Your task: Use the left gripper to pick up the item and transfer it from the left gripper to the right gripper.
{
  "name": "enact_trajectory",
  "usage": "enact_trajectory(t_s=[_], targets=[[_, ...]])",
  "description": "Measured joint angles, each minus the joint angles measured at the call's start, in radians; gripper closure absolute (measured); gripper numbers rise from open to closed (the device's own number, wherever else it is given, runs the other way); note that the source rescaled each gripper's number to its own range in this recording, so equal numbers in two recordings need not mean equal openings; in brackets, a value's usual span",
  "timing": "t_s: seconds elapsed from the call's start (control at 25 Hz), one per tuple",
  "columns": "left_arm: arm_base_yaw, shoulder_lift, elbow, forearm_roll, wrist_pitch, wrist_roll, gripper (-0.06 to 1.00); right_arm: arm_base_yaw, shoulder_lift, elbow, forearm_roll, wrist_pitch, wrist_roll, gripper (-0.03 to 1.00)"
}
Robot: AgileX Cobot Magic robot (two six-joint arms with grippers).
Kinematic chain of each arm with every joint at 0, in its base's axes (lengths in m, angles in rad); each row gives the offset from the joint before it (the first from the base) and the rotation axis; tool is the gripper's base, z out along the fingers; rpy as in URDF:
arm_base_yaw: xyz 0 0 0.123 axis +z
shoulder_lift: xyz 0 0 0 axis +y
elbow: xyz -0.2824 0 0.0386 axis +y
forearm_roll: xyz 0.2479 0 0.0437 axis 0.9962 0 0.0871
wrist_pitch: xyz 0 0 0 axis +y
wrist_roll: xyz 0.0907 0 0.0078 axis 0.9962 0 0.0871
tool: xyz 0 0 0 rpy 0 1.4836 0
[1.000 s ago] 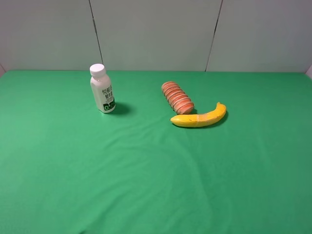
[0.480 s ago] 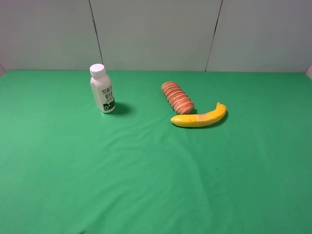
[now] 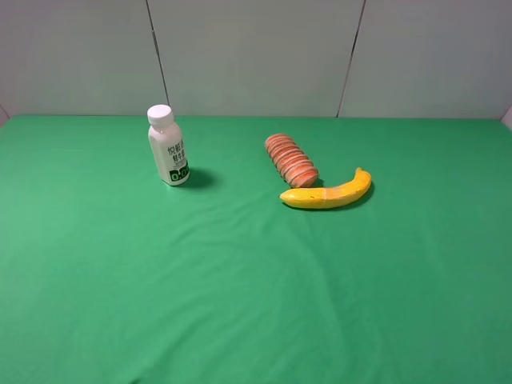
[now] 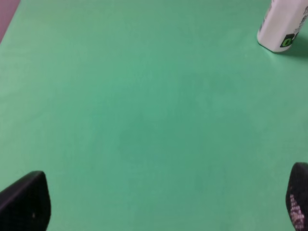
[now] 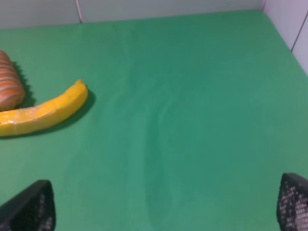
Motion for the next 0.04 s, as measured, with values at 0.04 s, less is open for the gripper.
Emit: enact_trajectory(t_s=[0.04], targets=[[0.000,0.000,0.000,0.000,0.000,0.000,-0.03,0.000,0.000,0.000,0.000,0.000,0.000,-0.03]])
